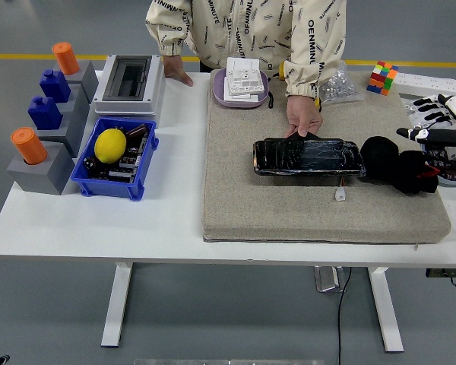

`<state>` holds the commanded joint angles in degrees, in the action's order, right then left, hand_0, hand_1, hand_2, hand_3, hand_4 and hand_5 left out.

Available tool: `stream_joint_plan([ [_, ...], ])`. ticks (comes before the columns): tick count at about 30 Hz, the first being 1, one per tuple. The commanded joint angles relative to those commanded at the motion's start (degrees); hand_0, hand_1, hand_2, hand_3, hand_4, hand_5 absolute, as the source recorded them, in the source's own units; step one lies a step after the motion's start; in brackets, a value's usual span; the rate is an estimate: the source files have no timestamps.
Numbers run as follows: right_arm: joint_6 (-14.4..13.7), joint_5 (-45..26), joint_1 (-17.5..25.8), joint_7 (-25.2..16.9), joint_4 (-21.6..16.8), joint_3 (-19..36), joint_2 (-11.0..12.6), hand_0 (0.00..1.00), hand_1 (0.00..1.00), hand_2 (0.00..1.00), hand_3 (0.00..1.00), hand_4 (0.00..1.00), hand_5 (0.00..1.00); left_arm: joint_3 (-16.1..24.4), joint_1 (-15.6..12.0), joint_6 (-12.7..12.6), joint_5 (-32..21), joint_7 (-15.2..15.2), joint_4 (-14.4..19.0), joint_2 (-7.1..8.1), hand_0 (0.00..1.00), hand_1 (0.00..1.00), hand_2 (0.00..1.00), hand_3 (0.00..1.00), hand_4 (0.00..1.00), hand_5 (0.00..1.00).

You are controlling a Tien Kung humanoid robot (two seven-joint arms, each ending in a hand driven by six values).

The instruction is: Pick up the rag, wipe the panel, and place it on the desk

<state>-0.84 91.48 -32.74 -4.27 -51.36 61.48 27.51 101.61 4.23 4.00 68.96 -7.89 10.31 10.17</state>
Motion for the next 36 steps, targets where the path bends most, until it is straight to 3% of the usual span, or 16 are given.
stream_joint_plan([
  [13,1.8,3.0,-0.6,-0.3,1.3,-5.2,0.9,0.753,0.701,0.763,0.780,0.998,0.493,-0.3,-0.2,0.0,-0.2,-0.1,0.0,0.14,0.723,0.716,0.767,0.627,0.692,0.577],
  [36,1.9,21.4,-2.1,-0.5,-0.3,-4.5,2.0,0.754,0.700,0.763,0.779,0.998,0.489,-0.2,0.1,0.0,-0.2,0.0,0.0,0.06,0.723,0.716,0.767,0.626,0.692,0.578],
])
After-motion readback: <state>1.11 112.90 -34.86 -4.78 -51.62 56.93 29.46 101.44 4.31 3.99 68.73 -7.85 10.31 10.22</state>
